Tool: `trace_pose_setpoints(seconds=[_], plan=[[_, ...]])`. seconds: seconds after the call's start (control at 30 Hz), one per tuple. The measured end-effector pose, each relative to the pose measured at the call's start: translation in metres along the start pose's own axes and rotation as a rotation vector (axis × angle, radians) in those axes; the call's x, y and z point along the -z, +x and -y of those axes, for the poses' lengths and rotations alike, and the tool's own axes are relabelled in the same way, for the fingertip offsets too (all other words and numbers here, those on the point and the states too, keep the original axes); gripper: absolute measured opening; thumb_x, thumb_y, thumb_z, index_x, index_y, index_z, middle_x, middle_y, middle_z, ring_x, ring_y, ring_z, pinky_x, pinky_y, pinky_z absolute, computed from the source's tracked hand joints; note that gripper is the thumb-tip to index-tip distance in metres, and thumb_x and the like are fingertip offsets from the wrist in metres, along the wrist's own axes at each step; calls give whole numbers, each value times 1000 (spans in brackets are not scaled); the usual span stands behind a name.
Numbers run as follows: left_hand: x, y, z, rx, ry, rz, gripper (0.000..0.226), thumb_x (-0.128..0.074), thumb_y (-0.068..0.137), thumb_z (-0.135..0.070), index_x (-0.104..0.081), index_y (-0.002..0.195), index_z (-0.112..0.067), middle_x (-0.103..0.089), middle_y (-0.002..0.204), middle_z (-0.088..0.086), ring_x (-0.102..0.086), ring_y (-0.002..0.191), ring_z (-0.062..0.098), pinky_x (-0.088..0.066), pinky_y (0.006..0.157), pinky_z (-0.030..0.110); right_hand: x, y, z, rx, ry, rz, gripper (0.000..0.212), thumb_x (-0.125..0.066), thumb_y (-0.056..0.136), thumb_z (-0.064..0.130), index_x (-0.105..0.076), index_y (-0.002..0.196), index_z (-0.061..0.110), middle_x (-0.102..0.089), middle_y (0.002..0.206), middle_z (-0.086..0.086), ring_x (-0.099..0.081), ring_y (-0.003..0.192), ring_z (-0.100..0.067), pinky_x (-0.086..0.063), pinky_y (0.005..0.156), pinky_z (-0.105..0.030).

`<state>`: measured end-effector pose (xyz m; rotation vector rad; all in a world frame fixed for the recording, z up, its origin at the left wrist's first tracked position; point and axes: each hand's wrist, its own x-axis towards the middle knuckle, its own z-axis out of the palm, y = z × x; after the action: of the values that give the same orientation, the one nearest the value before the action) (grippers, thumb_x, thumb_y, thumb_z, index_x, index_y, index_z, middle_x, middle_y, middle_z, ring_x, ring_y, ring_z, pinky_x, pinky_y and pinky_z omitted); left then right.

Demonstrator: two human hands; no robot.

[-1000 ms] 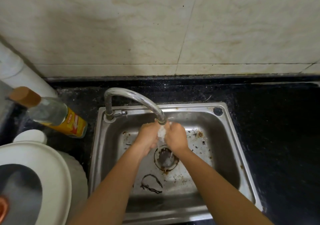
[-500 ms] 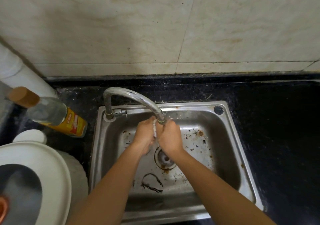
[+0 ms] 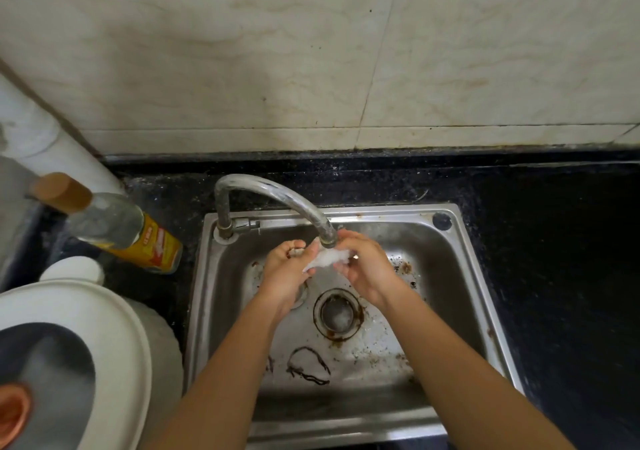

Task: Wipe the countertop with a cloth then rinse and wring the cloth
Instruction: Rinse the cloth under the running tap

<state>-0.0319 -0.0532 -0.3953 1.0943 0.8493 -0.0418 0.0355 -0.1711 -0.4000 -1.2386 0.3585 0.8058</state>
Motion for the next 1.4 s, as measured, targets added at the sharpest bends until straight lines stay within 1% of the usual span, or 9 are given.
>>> trace_pose_setpoints(seconds=[0.2,0.37,0.53,0.63,0.77,0.9,1.03,1.23,1.4], plan=[[7,4,3,-23,-10,138,33,-57,88,4,-61,119,-5,-65,117,16,-61,111,29,-48,98,39,4,1,0,-31,-229,111,27,-53,91,0,-61,116,-1,-70,107,-14,-65,91,-19,-51,69,-23],[-4,-2,8,-133,325,-21,30,-47,99,-30,-67,103,-8,-67,77,2,-58,64,7,-45,54,15,-3,-1,-15,285,-745,15,18,-46,101,19,-56,104,6,-57,74,3,-49,58,-5,-37,50,-18],[-17,3,12,-36,290,-77,36,-37,99,-45,-58,82,-23,-57,61,-5,-45,51,8,-49,72,50,-10,-7,-22,448,-989,-66,36,-36,103,38,-53,86,11,-55,65,0,-49,55,-14,-38,50,-27],[-22,3,12,27,227,-82,44,-39,97,-50,-56,72,-19,-48,51,-4,-38,41,9,-38,48,31,-13,-10,-29,528,-1076,-119,44,-36,101,48,-52,78,14,-54,58,-2,-52,50,-17,-39,46,-29],[-25,1,14,68,222,-50,42,-42,98,-45,-57,72,-16,-46,53,0,-36,41,11,-25,40,24,-16,-12,-28,562,-1051,-194,42,-40,100,40,-56,72,12,-58,59,-6,-57,54,-21,-45,48,-30],[-20,0,15,-3,278,-34,37,-40,99,-40,-61,87,-13,-52,55,-3,-41,40,8,-27,42,22,-17,4,-15,265,-794,-226,40,-48,98,26,-54,60,16,-59,65,-5,-54,58,-17,-49,62,-31],[-9,-3,17,-93,289,78,25,-39,101,-28,-56,95,-11,-52,64,2,-40,41,4,-30,37,15,-14,9,-11,145,-786,-223,44,-49,97,39,-55,64,11,-58,65,-5,-51,58,-15,-45,61,-27],[5,4,13,145,-177,132,44,-45,95,-47,-63,111,-11,-70,96,5,-65,85,13,-53,73,24,-2,0,2,337,-616,133,13,-58,93,5,-58,82,13,-55,67,4,-50,57,-3,-41,55,-18],[0,7,-2,271,-114,137,30,-47,99,-25,-61,114,-3,-61,76,6,-52,46,4,-38,38,14,13,1,3,337,-509,192,22,-64,76,-10,-66,93,5,-64,86,-2,-59,80,-8,-48,73,-24]])
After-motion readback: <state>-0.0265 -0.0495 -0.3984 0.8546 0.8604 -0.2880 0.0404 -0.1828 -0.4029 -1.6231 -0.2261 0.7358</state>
